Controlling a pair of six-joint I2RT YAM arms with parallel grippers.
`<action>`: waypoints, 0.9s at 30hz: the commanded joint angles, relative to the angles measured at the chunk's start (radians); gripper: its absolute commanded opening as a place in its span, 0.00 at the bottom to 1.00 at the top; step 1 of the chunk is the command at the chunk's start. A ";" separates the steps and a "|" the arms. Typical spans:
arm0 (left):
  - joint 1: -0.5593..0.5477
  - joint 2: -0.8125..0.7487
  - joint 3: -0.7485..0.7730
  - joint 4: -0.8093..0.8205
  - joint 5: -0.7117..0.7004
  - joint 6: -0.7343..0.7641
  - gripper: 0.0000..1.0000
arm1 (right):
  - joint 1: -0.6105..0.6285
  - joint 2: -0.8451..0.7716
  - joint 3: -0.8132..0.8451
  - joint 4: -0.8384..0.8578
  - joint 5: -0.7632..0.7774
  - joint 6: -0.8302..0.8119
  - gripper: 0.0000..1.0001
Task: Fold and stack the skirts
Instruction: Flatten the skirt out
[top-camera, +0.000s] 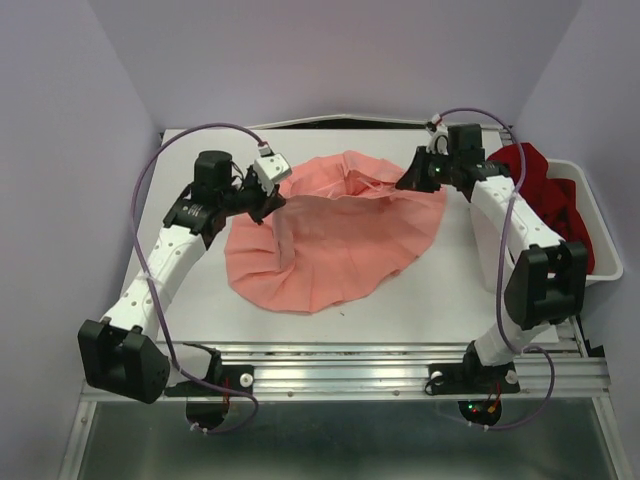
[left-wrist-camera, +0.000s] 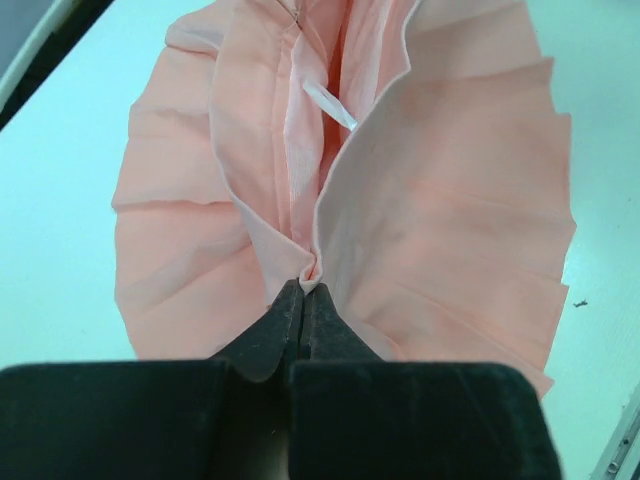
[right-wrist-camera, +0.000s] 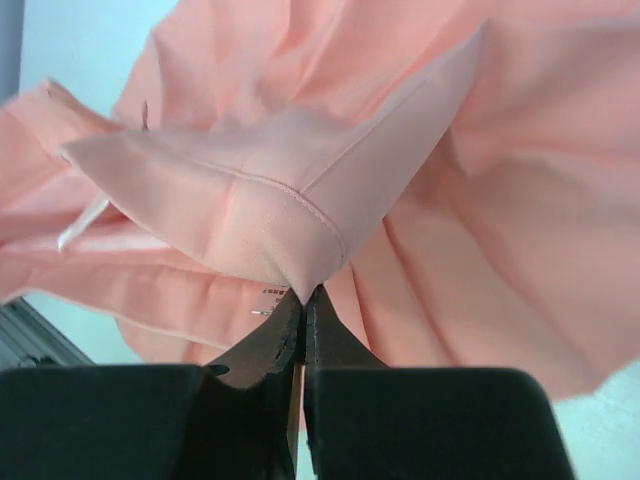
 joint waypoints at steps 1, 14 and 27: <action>-0.004 -0.031 -0.061 -0.054 -0.029 0.092 0.00 | 0.009 -0.080 -0.121 -0.036 -0.041 -0.086 0.01; 0.001 -0.209 -0.343 -0.105 -0.180 0.333 0.00 | 0.009 -0.302 -0.264 -0.054 0.052 -0.516 0.73; 0.018 -0.012 -0.227 -0.090 -0.070 0.215 0.00 | 0.173 -0.592 -0.779 0.308 -0.147 -1.338 0.74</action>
